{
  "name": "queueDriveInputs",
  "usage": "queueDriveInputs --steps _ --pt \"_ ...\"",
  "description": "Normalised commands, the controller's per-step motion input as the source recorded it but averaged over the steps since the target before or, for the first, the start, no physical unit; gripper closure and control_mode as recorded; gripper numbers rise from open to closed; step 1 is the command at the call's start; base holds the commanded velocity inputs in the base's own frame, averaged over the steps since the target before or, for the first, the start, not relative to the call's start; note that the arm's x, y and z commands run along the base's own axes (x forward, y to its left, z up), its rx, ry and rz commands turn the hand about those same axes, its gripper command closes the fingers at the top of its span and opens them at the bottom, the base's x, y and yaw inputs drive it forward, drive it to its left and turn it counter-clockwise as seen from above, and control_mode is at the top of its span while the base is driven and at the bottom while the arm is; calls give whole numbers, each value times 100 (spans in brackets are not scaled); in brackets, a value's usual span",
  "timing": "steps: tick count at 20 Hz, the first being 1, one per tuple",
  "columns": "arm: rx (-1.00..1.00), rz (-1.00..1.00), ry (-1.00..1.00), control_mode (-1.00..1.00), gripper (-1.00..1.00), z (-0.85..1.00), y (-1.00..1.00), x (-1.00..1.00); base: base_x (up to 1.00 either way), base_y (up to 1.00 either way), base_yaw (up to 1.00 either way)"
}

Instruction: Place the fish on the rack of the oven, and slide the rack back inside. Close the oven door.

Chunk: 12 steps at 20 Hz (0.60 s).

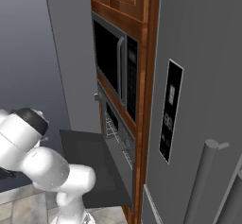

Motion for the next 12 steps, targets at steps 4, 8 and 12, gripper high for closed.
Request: queueDriveInputs --steps 4,8,12 --pt "-52 5 6 -100 -100 -1 23 -74 0 0 0" --pt "-41 2 4 -100 -100 0 38 -57 0 0 0" --pt "-41 3 6 -100 -100 -18 53 -36 0 0 0"
